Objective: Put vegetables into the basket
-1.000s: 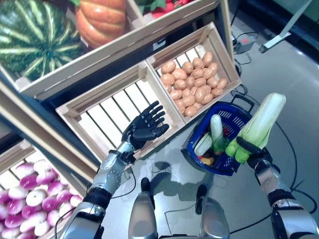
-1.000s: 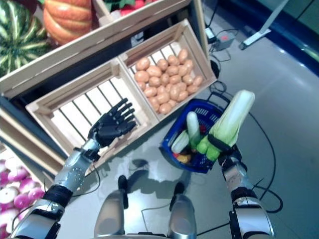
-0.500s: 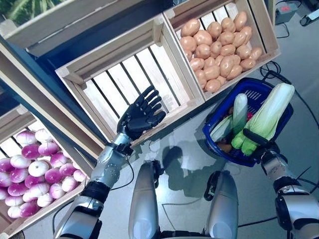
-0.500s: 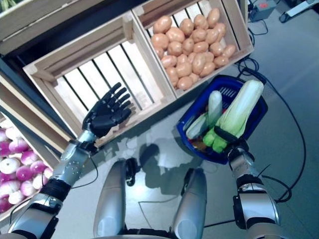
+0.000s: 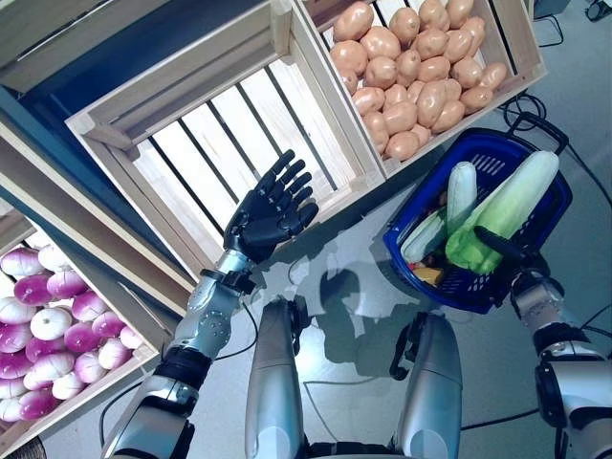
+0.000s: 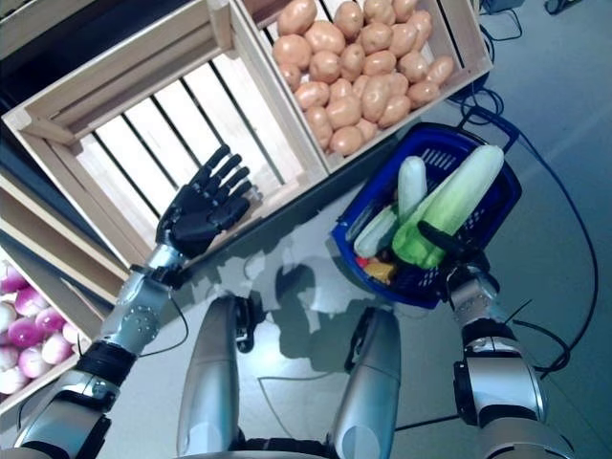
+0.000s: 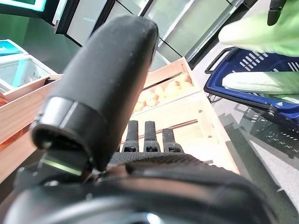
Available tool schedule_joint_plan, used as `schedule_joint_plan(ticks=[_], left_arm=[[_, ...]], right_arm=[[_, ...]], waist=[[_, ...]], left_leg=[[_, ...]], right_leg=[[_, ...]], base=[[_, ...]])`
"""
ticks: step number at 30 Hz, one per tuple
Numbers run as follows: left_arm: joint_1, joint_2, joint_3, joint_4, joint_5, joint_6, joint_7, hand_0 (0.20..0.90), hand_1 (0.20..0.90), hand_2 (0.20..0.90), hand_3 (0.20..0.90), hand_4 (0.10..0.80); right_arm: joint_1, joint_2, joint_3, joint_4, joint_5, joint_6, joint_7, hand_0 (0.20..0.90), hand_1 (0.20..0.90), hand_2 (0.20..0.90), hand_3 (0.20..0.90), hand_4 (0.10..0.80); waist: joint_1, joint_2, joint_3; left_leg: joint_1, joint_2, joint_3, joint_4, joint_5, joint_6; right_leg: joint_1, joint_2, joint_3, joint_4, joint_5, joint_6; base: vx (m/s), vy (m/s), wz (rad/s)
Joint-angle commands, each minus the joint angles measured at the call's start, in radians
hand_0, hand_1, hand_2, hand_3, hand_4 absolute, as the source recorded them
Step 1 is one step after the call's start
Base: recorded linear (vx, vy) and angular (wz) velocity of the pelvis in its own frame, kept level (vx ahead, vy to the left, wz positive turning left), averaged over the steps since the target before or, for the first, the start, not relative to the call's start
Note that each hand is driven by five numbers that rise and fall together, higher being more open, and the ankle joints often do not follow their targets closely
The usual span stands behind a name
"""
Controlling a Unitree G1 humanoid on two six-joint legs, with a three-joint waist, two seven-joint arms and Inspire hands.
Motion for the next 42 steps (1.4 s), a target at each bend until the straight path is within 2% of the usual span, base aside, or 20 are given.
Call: schedule_joint_plan(ticks=[1,5,6,13,17,18,24,25,28,31,34,36,42], left_arm=[[-0.039,0.038,0.008,-0.120,-0.063,-0.092,-0.057,0.900,0.900,0.900,0.900,0.800],[-0.035,0.043,0.006,-0.119,-0.066,-0.089,-0.059,0.900,0.900,0.900,0.900,0.800],[-0.035,0.046,0.004,-0.118,-0.070,-0.090,-0.061,0.900,0.900,0.900,0.900,0.800],[-0.023,0.047,0.004,-0.108,-0.073,-0.081,-0.073,0.900,0.900,0.900,0.900,0.800],[-0.005,0.036,0.010,-0.099,-0.047,-0.069,-0.074,0.900,0.900,0.900,0.900,0.800],[0.008,0.026,0.013,-0.085,-0.006,-0.064,-0.063,0.900,0.900,0.900,0.900,0.800],[0.063,-0.011,0.035,-0.037,0.105,-0.032,-0.006,0.900,0.900,0.900,0.900,0.800],[0.075,-0.018,0.039,-0.029,0.122,-0.030,0.000,0.900,0.900,0.900,0.900,0.800],[0.158,-0.058,0.055,0.015,0.221,-0.017,0.039,0.900,0.900,0.900,0.900,0.800],[0.226,-0.083,0.066,0.059,0.304,-0.020,0.061,0.900,0.900,0.900,0.900,0.800],[0.272,-0.095,0.080,0.095,0.332,-0.021,0.065,0.900,0.900,0.900,0.900,0.800],[0.323,-0.106,0.099,0.138,0.372,-0.016,0.079,0.900,0.900,0.900,0.900,0.800],[0.388,-0.145,0.087,0.210,0.438,-0.013,0.137,0.900,0.900,0.900,0.900,0.800]], right_arm=[[-0.017,-0.088,-0.041,-0.024,0.026,-0.073,-0.022,0.900,0.900,0.900,0.900,0.800],[-0.010,-0.094,-0.042,-0.031,0.018,-0.059,-0.025,0.900,0.900,0.900,0.900,0.800],[-0.006,-0.094,-0.043,-0.031,0.016,-0.058,-0.024,0.900,0.900,0.900,0.900,0.800],[0.024,-0.072,-0.043,-0.027,0.022,-0.056,0.003,0.900,0.900,0.900,0.900,0.800],[0.072,-0.017,-0.045,-0.049,0.048,-0.069,0.027,0.900,0.900,0.900,0.900,0.800],[0.103,0.023,-0.047,-0.072,0.045,-0.079,0.041,0.900,0.900,0.900,0.900,0.800],[0.193,0.129,-0.042,-0.138,0.038,-0.087,0.095,0.900,0.900,0.900,0.900,0.800],[0.210,0.139,-0.042,-0.151,0.038,-0.085,0.101,0.900,0.900,0.900,0.900,0.800],[0.331,0.208,-0.036,-0.231,0.015,-0.087,0.135,0.900,0.900,0.900,0.900,0.800],[0.424,0.266,-0.016,-0.310,0.000,-0.095,0.145,0.900,0.900,0.900,0.900,0.800],[0.481,0.306,0.006,-0.364,-0.005,-0.103,0.145,0.900,0.900,0.900,0.900,0.800],[0.550,0.368,0.039,-0.441,-0.025,-0.111,0.131,0.900,0.900,0.900,0.900,0.800],[0.642,0.452,0.110,-0.542,-0.016,-0.097,0.114,0.900,0.900,0.900,0.900,0.800]], waist=[[0.009,0.014,-0.088],[0.011,0.007,-0.101],[0.011,0.003,-0.105],[0.017,-0.012,-0.136],[0.024,-0.025,-0.171],[0.025,-0.033,-0.199],[0.026,-0.059,-0.296],[0.024,-0.060,-0.308],[0.018,-0.060,-0.379],[0.010,-0.054,-0.411],[0.003,-0.052,-0.429],[-0.011,-0.049,-0.443],[-0.038,-0.047,-0.453]], left_leg=[[0.134,0.037,0.009,0.003,-0.154,0.014],[0.163,0.041,0.017,-0.046,-0.133,0.015],[0.172,0.042,0.025,-0.078,-0.100,0.021],[0.258,0.045,0.043,-0.206,-0.048,0.021],[0.353,0.037,0.056,-0.372,0.029,0.022],[0.420,0.028,0.067,-0.479,0.079,0.023],[0.624,-0.003,0.109,-0.791,0.227,0.016],[0.650,-0.007,0.114,-0.820,0.233,0.015],[0.767,-0.025,0.142,-1.005,0.306,0.010],[0.835,-0.033,0.156,-1.111,0.347,0.008],[0.883,-0.038,0.168,-1.186,0.368,0.008],[0.918,-0.048,0.176,-1.240,0.382,0.007],[0.932,-0.061,0.184,-1.251,0.370,0.013]], right_leg=[[0.063,0.031,0.019,-0.055,0.055,-0.056],[0.090,0.035,0.014,-0.097,0.074,-0.052],[0.098,0.034,0.006,-0.128,0.105,-0.058],[0.177,0.037,-0.015,-0.233,0.154,-0.052],[0.271,0.051,-0.040,-0.369,0.221,-0.048],[0.345,0.071,-0.058,-0.479,0.262,-0.049],[0.569,0.142,-0.100,-0.849,0.388,-0.035],[0.598,0.149,-0.100,-0.886,0.394,-0.033],[0.722,0.181,-0.108,-1.087,0.461,-0.023],[0.785,0.195,-0.097,-1.179,0.500,-0.015],[0.824,0.201,-0.093,-1.241,0.526,-0.010],[0.856,0.207,-0.093,-1.300,0.554,-0.004],[0.874,0.219,-0.082,-1.342,0.575,-0.004]], base=[[0.035,0.003,0.00],[0.009,0.004,-0.01],[-0.034,0.008,-0.03],[0.049,0.026,-0.05],[0.104,0.036,-0.02],[0.172,0.024,-0.05],[0.178,0.008,-0.19],[0.243,0.030,-0.21],[0.226,0.038,-0.21],[0.114,0.041,-0.13],[0.073,0.040,-0.10],[0.033,0.034,-0.13],[-0.004,0.008,-0.03]])
